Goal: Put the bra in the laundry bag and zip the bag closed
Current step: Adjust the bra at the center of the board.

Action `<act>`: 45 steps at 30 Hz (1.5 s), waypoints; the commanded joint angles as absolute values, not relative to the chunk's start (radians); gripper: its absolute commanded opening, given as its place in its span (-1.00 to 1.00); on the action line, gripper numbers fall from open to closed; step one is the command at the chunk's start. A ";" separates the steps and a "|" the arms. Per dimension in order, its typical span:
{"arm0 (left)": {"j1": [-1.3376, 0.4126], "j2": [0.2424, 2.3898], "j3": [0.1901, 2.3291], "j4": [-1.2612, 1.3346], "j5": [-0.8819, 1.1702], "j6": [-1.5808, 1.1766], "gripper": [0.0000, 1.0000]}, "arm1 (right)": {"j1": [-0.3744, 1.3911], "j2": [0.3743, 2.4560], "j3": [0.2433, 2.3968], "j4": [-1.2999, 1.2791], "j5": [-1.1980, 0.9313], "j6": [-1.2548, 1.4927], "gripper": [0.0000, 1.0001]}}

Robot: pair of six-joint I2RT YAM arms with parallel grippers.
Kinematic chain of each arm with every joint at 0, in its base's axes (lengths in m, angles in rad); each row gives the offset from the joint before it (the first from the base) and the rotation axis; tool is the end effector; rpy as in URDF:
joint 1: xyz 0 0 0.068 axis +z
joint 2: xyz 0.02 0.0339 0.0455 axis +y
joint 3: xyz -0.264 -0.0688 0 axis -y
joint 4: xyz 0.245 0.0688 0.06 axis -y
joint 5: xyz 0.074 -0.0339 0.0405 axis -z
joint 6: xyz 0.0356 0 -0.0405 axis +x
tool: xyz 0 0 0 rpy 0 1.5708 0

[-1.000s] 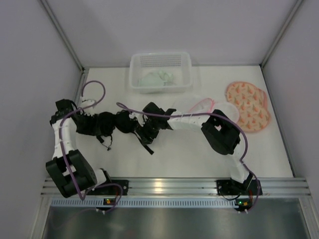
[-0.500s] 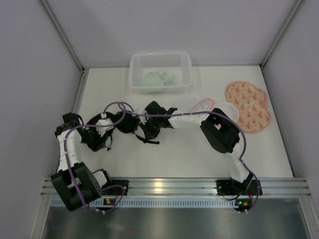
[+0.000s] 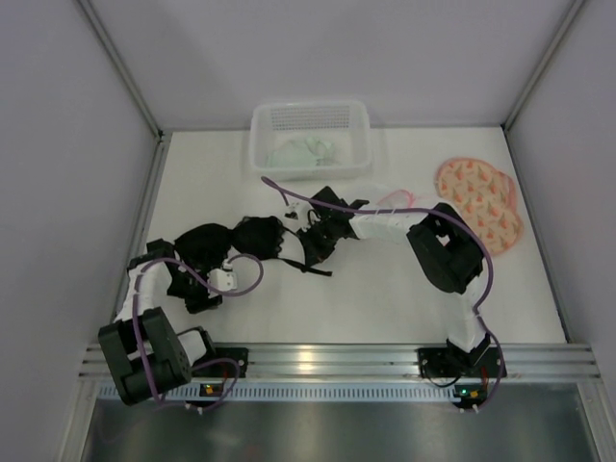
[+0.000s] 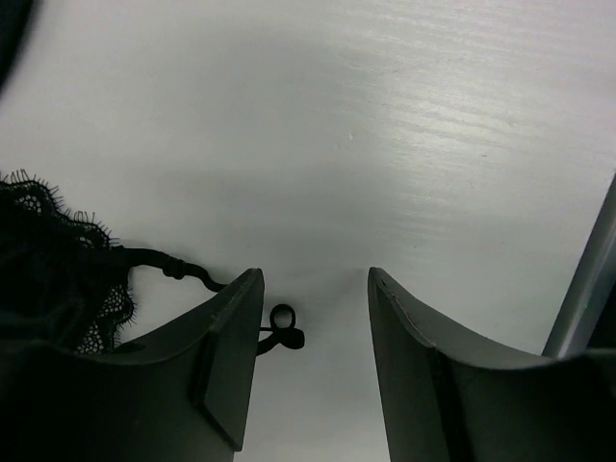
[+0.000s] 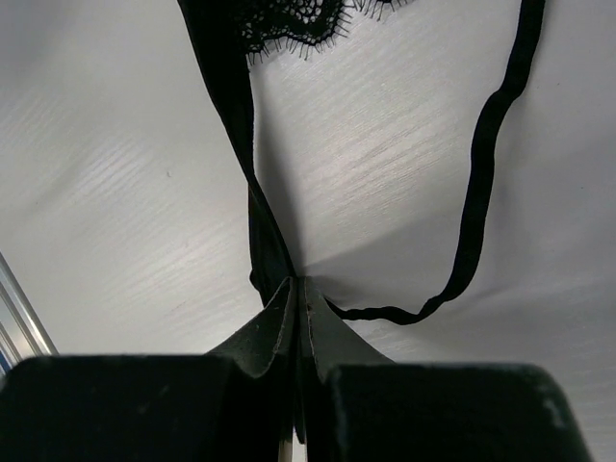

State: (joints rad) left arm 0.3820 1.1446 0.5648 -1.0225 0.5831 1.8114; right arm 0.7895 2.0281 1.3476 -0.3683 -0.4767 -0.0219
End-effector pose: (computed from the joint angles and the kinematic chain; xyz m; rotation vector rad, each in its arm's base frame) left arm 0.1422 0.0360 0.1662 1.7006 1.9787 -0.3940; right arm 0.2823 0.3079 0.1513 -1.2273 2.4131 0.8788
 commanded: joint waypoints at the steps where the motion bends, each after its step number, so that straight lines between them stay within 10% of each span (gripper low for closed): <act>1: 0.367 1.173 0.564 -0.914 0.586 1.866 0.04 | 0.787 1.959 1.333 -0.388 -0.509 -0.031 -1.00; 34: 0.368 1.353 0.629 -1.006 0.416 1.965 0.00 | 0.729 1.921 1.309 -0.436 -0.511 -0.052 -1.00; 37: 0.354 1.382 0.630 -0.980 0.403 1.933 -0.16 | 0.724 1.919 1.307 -0.437 -0.511 -0.057 -1.00; 42: 0.347 1.332 0.652 -0.999 0.454 1.898 -0.99 | 0.723 1.910 1.299 -0.453 -0.503 -0.072 -1.00; 45: 0.344 1.225 0.663 -1.051 0.555 1.873 -1.00 | 0.723 1.902 1.298 -0.459 -0.497 -0.080 -1.00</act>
